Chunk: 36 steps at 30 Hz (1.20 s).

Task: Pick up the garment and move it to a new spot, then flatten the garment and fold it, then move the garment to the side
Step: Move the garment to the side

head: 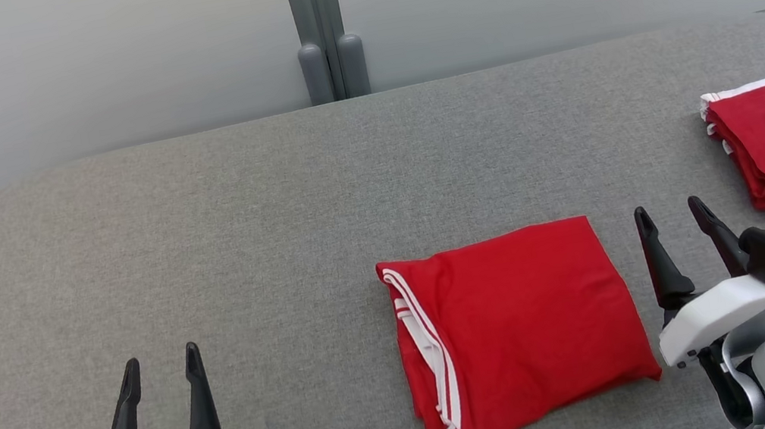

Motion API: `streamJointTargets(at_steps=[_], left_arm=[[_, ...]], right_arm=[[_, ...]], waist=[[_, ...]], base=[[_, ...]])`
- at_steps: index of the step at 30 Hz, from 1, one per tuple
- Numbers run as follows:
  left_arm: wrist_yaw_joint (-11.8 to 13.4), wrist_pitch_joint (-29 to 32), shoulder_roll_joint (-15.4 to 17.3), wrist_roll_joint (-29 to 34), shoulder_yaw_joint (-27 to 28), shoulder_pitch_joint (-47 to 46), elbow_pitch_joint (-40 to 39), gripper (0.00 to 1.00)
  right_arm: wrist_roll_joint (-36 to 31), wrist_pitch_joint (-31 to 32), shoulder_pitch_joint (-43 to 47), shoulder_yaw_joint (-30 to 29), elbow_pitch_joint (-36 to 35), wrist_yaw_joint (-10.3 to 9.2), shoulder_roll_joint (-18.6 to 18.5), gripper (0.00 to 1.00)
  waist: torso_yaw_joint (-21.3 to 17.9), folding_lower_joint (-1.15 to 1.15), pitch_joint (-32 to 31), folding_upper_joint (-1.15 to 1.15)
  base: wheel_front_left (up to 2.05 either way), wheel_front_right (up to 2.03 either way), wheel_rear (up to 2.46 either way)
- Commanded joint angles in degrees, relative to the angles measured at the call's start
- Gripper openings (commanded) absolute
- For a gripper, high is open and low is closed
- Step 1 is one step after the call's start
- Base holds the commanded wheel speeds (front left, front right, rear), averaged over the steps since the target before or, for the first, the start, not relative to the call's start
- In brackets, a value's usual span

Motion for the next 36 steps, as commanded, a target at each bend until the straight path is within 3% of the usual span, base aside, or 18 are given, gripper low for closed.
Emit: streamJointTargets(at_steps=[1, 7, 13, 19, 30, 36], left_arm=[[-0.17, 0.02, 0.11, 0.10, 0.19, -0.58, -0.15, 1.00], [-0.17, 0.02, 0.11, -0.07, -0.29, -0.88, -0.85, 1.00], [-0.18, 0.02, 0.11, -0.97, -1.04, -1.13, -1.50, 1.00], [-0.11, 0.02, 0.12, -1.44, -1.98, -2.02, -1.63, 1.00], [-0.12, 0.02, 0.12, -0.70, -2.47, -3.47, -1.80, 1.00], [-0.14, 0.02, 0.12, -0.69, -3.22, -4.14, -1.71, 1.00]], right_arm=[[-0.24, -0.23, -0.52, -0.17, 0.20, -0.09, 0.13, 1.00], [0.55, 1.95, -1.37, 0.23, -0.45, -0.09, -0.26, 1.00], [2.14, 12.84, -2.50, 0.86, 0.73, -0.09, -1.10, 1.00], [2.91, 19.06, -3.22, 0.64, 3.43, -0.09, -0.60, 1.00], [3.27, 20.74, -4.20, 0.58, 9.86, -0.09, 0.66, 1.00], [3.99, 26.00, -4.32, 3.46, 15.44, -0.03, 1.24, 1.00]], waist=[[0.02, 0.00, 0.09, 0.00], [0.35, 0.00, 0.66, 0.00], [1.11, 0.00, 2.39, 0.00], [2.26, 0.00, 4.51, 0.00], [4.73, 0.00, 7.55, 0.00], [6.09, 0.00, 8.28, 0.00]], base=[[0.00, 0.00, 0.00], [0.00, 0.00, 0.00], [0.00, 0.00, 0.00], [0.00, 0.00, 0.00], [0.00, 0.00, 0.00], [0.00, 0.00, 0.00]])
